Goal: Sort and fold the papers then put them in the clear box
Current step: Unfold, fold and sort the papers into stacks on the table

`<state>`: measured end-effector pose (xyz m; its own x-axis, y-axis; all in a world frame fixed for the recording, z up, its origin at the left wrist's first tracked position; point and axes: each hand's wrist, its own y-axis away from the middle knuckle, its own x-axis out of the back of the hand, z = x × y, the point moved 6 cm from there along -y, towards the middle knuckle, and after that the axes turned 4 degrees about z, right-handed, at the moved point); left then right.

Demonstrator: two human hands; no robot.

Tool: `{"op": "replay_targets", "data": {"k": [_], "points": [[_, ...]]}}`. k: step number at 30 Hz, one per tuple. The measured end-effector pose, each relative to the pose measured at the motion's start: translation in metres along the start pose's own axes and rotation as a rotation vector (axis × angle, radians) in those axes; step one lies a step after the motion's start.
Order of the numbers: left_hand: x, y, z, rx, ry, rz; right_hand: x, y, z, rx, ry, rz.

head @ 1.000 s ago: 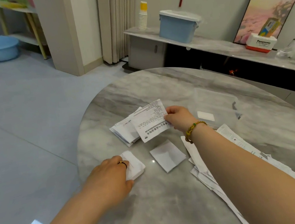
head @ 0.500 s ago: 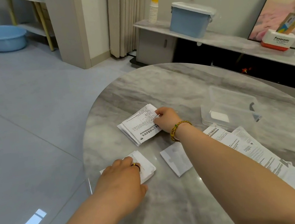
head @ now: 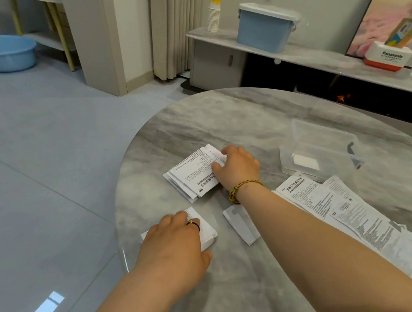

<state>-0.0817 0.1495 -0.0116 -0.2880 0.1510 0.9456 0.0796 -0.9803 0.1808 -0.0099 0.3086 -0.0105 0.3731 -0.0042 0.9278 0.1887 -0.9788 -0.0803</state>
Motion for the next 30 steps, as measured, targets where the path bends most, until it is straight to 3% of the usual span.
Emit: {"op": "replay_targets", "data": {"k": [8, 15, 23, 30], "points": [[0.009, 0.002, 0.018, -0.070, 0.056, 0.073, 0.037, 0.018, 0.026, -0.092, -0.137, 0.105], [0.006, 0.006, 0.067, -0.277, 0.188, 0.077, 0.081, 0.069, 0.097, -0.209, -0.238, 0.098], [-0.017, 0.013, 0.101, -0.395, 0.128, 0.037, 0.110, 0.126, 0.194, -0.411, -0.168, 0.075], [-0.040, 0.012, 0.109, -0.396, 0.014, -0.006, 0.102, 0.137, 0.225, -0.467, -0.185, 0.062]]}}
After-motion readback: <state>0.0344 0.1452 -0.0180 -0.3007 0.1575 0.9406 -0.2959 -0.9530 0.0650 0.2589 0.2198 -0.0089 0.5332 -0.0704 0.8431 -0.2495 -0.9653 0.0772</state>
